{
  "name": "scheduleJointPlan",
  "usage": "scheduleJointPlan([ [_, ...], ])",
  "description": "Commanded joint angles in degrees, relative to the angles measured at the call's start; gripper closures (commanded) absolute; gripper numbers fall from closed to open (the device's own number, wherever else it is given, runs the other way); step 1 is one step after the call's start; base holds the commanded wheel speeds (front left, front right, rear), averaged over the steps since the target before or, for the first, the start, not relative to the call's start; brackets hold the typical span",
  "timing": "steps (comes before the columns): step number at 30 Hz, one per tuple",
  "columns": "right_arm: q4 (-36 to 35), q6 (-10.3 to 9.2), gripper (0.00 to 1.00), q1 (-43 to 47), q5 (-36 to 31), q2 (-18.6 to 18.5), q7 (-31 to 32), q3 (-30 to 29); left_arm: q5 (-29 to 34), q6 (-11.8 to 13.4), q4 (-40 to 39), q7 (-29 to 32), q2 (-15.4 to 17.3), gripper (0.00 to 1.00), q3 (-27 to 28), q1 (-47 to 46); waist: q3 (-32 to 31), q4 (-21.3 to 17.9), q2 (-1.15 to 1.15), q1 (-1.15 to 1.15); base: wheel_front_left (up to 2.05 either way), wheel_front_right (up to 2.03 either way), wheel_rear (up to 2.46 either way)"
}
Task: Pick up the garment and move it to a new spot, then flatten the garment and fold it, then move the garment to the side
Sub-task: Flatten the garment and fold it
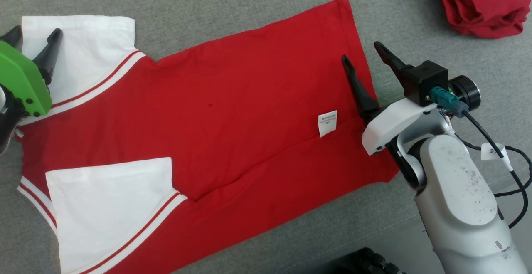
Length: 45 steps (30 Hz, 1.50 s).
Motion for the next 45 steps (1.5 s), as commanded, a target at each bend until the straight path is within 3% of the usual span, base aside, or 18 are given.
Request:
scheduleJointPlan([
  [1,0.2,-0.07,0.00,-0.4,0.3,-0.2,-0.4,0.1,0.5,0.2,0.5,0.2,0.2,0.00,-0.6,1.6,0.1,0.0,0.00,0.00,0.00,0.00,0.00],
  [3,0.3,-0.07,0.00,-0.4,0.5,-0.2,-0.6,0.3,0.4,0.3,0.3,0.1,0.3,0.00,-0.7,1.7,0.2,0.0,0.00,0.00,0.00,0.00,0.00],
  [4,0.4,-0.07,0.00,-0.5,0.5,-0.2,-0.7,0.4,0.5,0.2,0.1,0.2,0.3,0.11,-0.9,1.8,0.2,0.0,0.00,0.00,0.00,0.00,0.00],
  [5,0.4,-0.07,0.00,-0.6,0.5,-0.2,-0.7,0.5,0.4,0.2,-0.1,0.2,0.3,0.49,-1.0,1.7,0.2,0.0,0.00,0.00,0.00,0.00,0.00],
  [7,0.6,-0.07,0.00,-0.9,0.4,-0.2,-0.9,0.4,0.5,0.1,-0.8,-0.5,-0.1,0.95,-1.3,1.6,0.1,0.2,0.00,0.00,0.00,0.00,0.00],
  [8,0.7,-0.07,0.00,-1.2,0.1,-0.2,-0.9,0.3,0.8,0.1,-1.1,-1.1,-0.2,1.00,-1.4,1.5,-0.1,0.4,0.00,0.00,0.00,0.00,0.00],
  [17,3.6,-0.07,0.00,-5.9,-2.1,-1.1,1.3,-0.3,1.5,0.6,-1.8,-7.8,-2.5,1.00,-1.2,1.3,-1.8,3.3,0.00,0.00,0.00,0.00,0.00],
  [26,14.4,-0.07,0.00,-14.1,-2.8,-4.9,5.4,-2.3,1.4,0.2,-6.1,-14.3,-4.5,1.00,-1.8,3.9,-3.3,7.7,0.00,0.00,0.00,0.00,0.00],
  [35,27.5,-0.07,0.00,-20.0,6.1,-6.4,9.6,-1.9,2.2,0.6,-11.6,-17.3,-6.3,1.00,-3.6,6.5,-3.1,11.2,0.00,0.00,0.00,0.00,0.00],
  [37,29.1,-0.07,0.51,-21.2,6.6,-7.0,9.6,-1.2,2.2,0.7,-12.0,-17.3,-6.4,1.00,-3.7,6.4,-2.9,11.4,0.00,0.00,0.00,0.00,0.00],
  [39,30.7,-0.07,0.70,-22.0,7.3,-7.4,9.7,-0.4,2.2,0.6,-12.3,-17.5,-6.5,1.00,-3.9,6.2,-2.8,11.6,0.00,0.00,0.00,0.00,0.00],
  [41,32.1,-0.07,1.00,-22.7,7.6,-7.8,9.8,0.4,2.1,0.6,-12.3,-17.5,-6.5,1.00,-4.0,6.0,-2.8,11.8,0.00,0.00,0.00,0.00,0.00],
  [45,33.9,-0.07,1.00,-23.8,8.0,-8.0,8.7,1.4,1.6,0.4,-11.8,-18.1,-6.3,1.00,-4.0,6.0,-3.4,11.7,0.00,0.00,0.00,0.00,0.00],
])
